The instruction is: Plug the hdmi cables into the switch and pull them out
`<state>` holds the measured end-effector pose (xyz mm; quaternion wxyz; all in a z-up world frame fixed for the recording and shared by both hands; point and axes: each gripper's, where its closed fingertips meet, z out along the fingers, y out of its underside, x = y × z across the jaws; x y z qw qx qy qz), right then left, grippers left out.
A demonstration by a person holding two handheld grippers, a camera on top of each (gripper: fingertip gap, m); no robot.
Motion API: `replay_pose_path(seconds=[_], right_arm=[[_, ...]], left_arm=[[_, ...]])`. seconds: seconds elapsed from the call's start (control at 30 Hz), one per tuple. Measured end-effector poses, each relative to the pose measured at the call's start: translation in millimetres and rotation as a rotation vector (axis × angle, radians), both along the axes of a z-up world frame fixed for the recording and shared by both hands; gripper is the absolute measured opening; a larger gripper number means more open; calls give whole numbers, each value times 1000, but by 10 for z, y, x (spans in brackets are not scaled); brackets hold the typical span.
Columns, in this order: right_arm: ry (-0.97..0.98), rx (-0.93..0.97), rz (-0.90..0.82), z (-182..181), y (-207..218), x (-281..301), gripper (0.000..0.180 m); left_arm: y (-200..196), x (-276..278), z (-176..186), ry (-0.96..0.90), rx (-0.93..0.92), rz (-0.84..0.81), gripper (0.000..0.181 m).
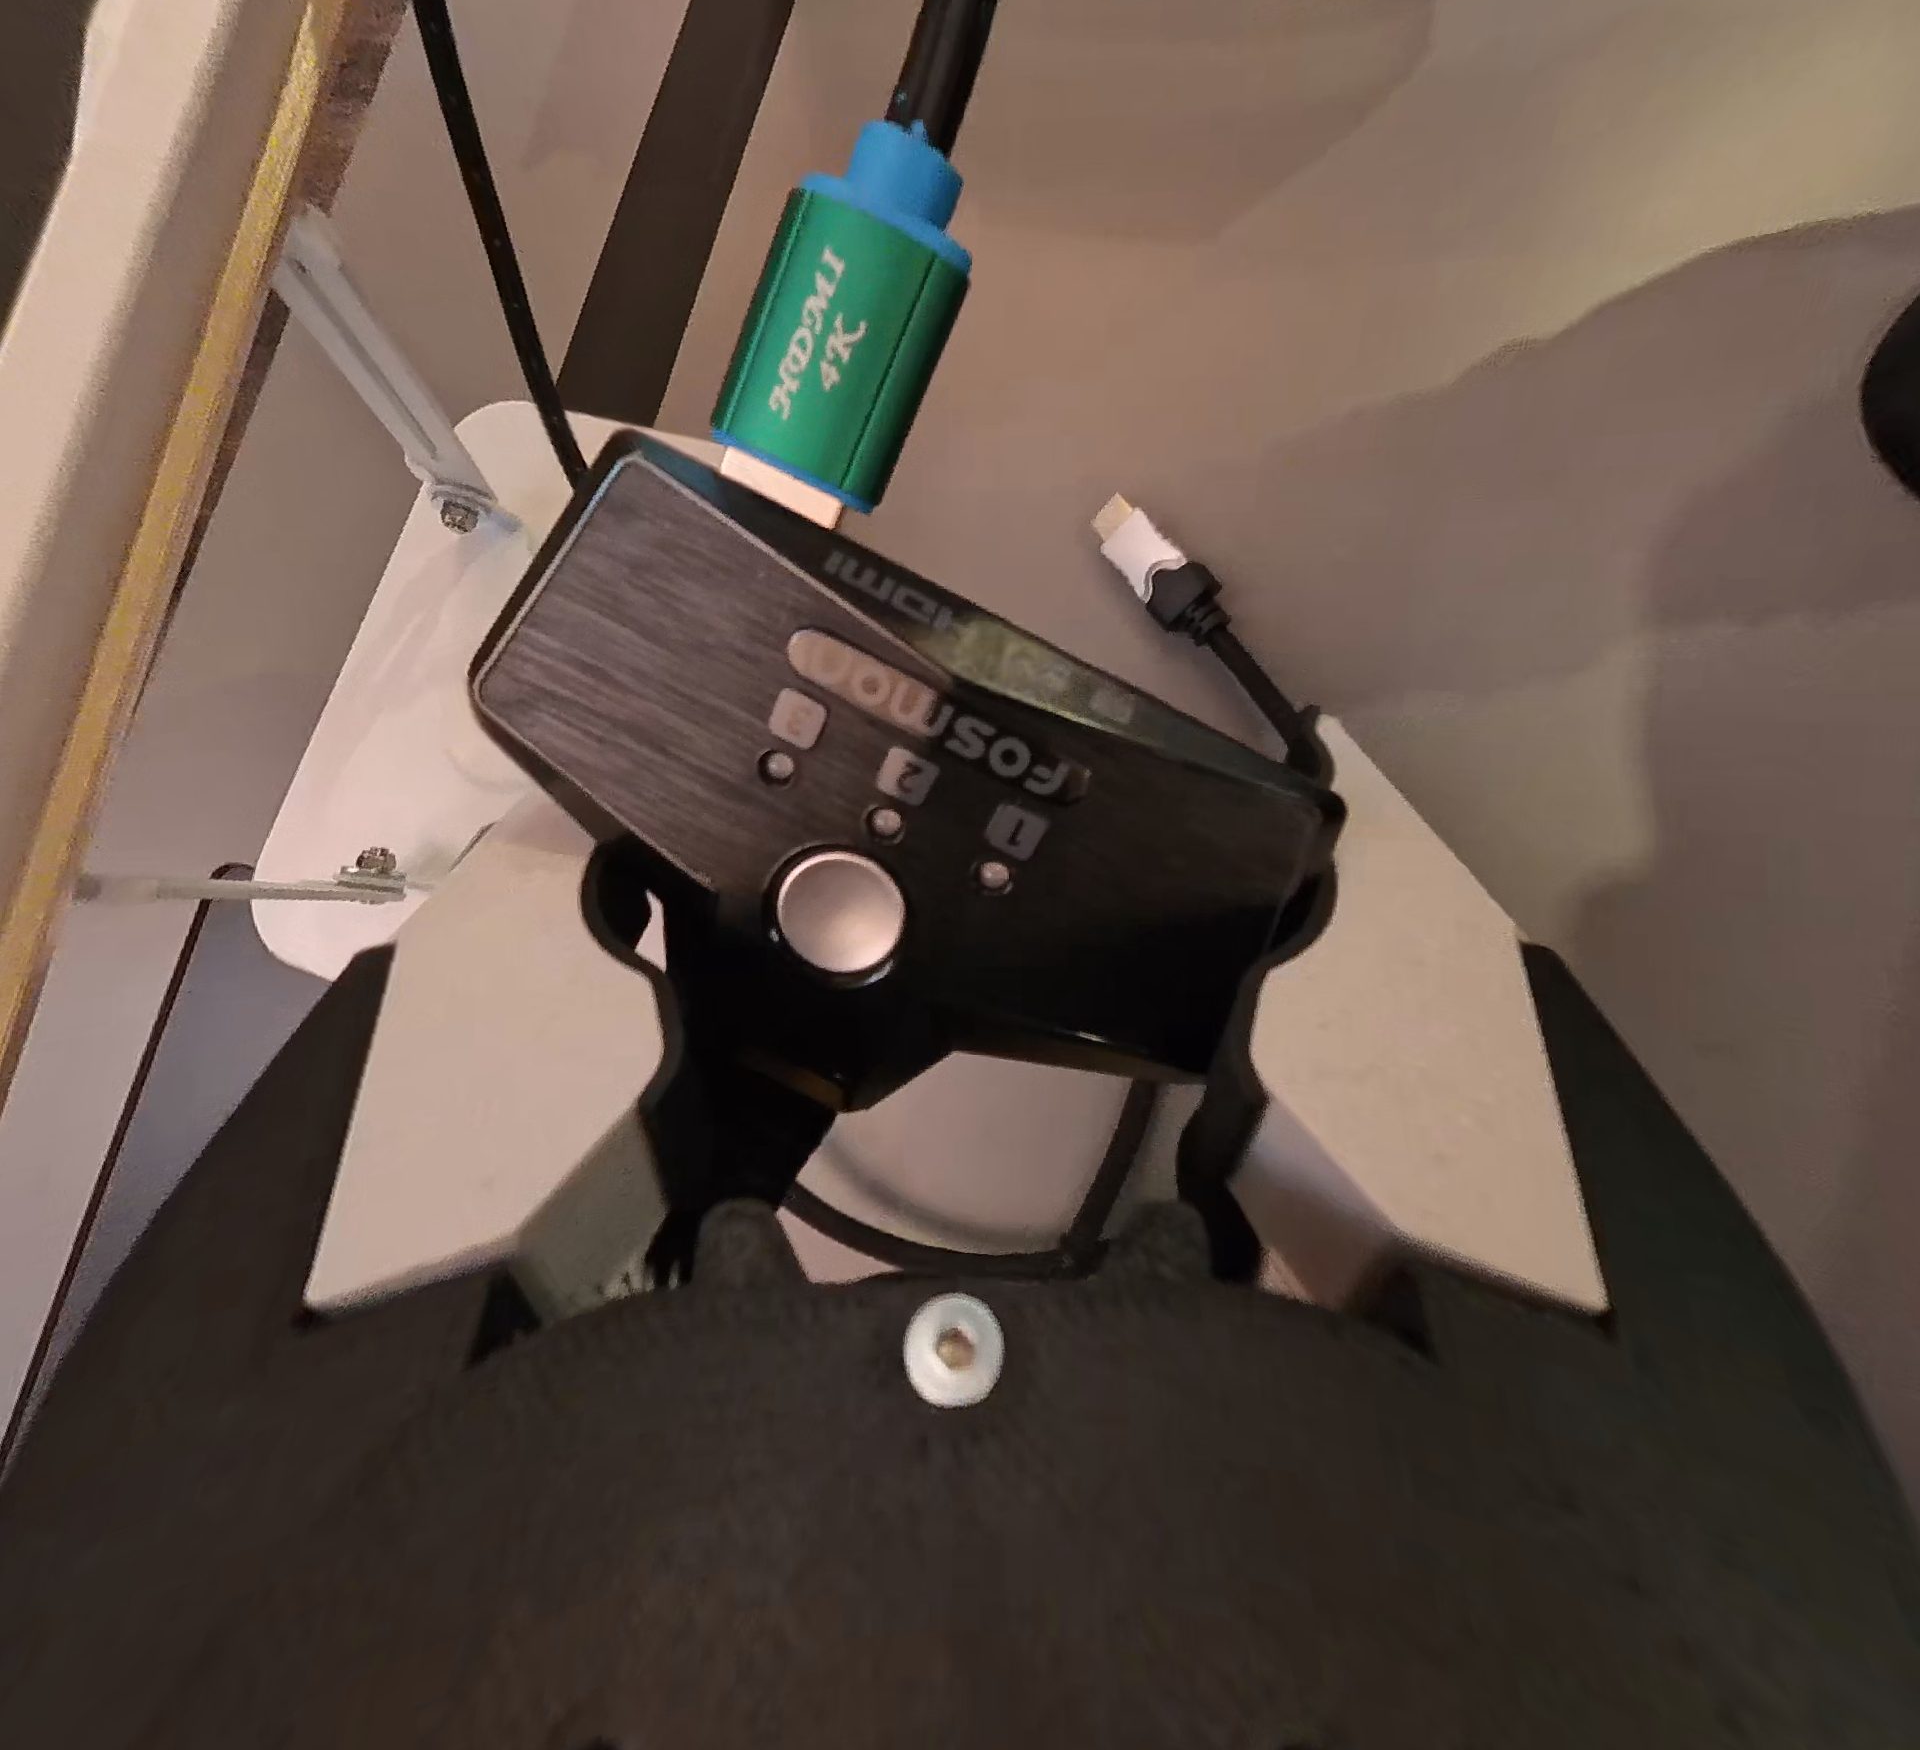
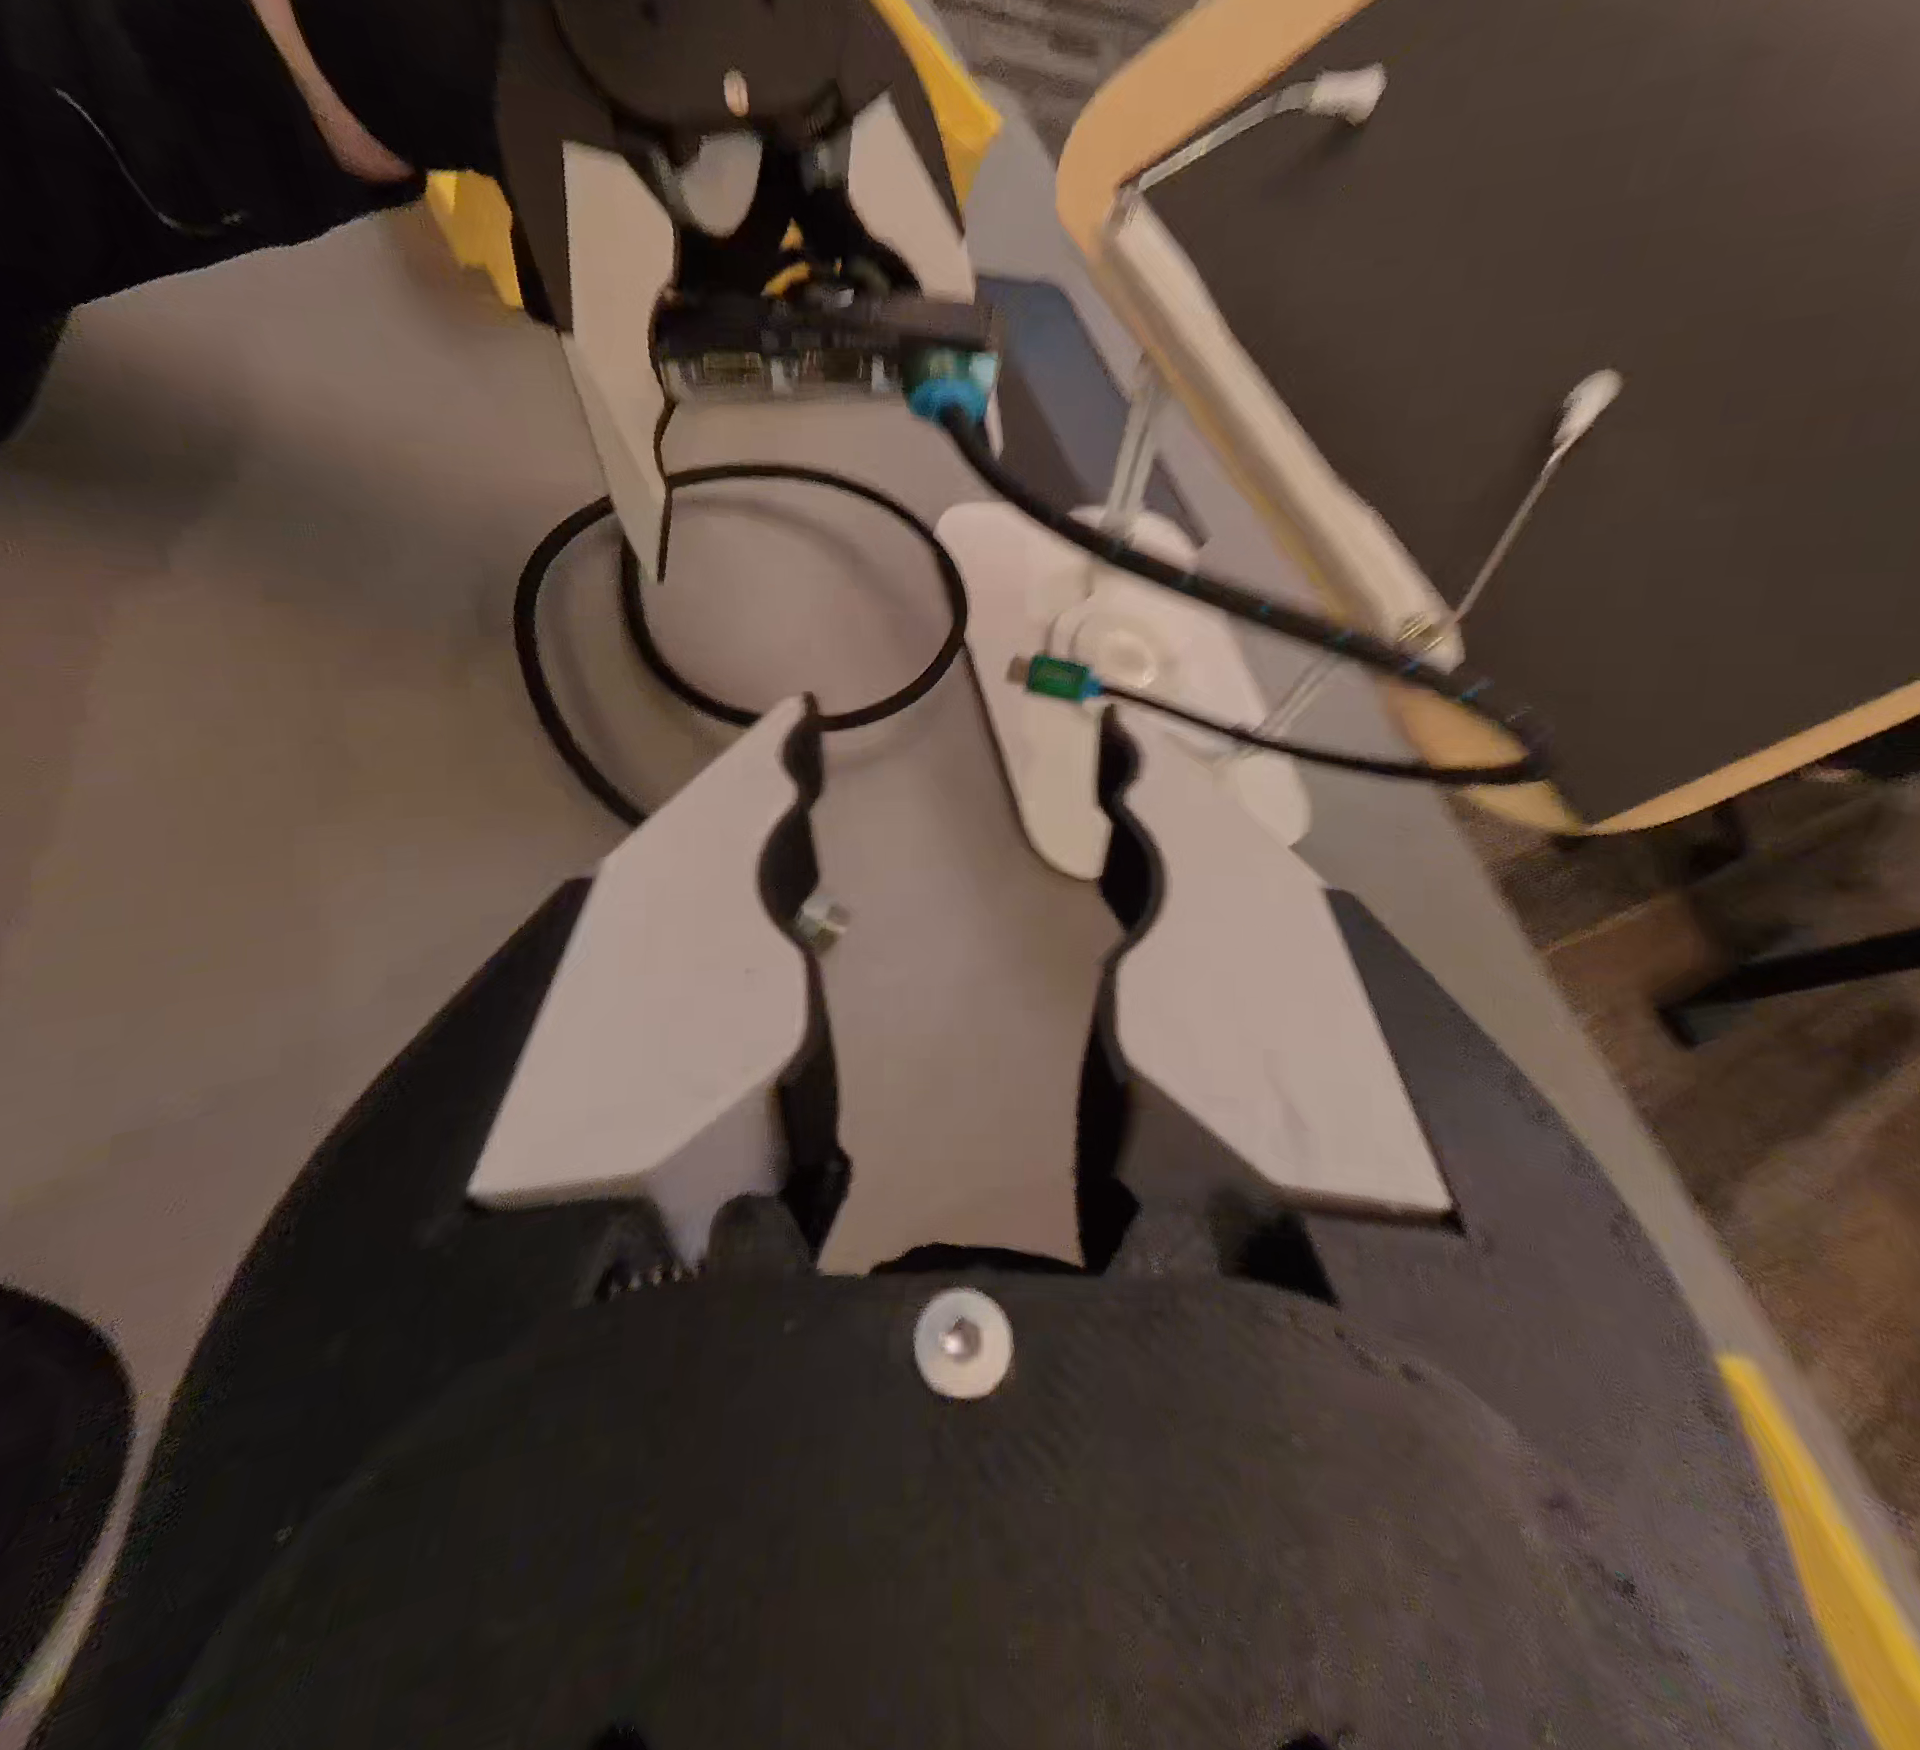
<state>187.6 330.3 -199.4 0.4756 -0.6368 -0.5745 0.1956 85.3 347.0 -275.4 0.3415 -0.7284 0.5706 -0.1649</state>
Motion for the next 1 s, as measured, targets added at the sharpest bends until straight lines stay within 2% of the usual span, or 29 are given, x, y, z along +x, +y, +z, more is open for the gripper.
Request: replay_pose_path(seconds=[0.07, 0.13, 0.23, 0.33, 0.5, 0.67, 0.83, 1.0], right_arm=[[17, -38, 5, -185, 41, -93, 64], [84, -71, 25, -260, 88, -266, 67], [227, -91, 89, -202, 128, -566, 72], [285, -91, 177, -127, 85, -776, 74], [336, -103, 264, 0, 8, -936, 63], [173, -46, 258, -186, 10, -992, 53], [102, -26, 225, -166, 18, -831, 21], [175, -46, 230, -81, -38, -875, 27]], left_arm=[[-24, 25, 14, -2, 3, -10, 121], [-60, 56, 3, 11, 7, -26, 121], [-115, 100, -21, 30, 7, -52, 121], [-129, 106, -71, 55, 0, -55, 121], [-152, 113, -125, 66, -16, -72, 121], [-193, 130, -186, 117, -6, -87, 120], [-193, 151, -154, 105, -8, -81, 120], [-217, 172, -179, 113, -12, -92, 120]])
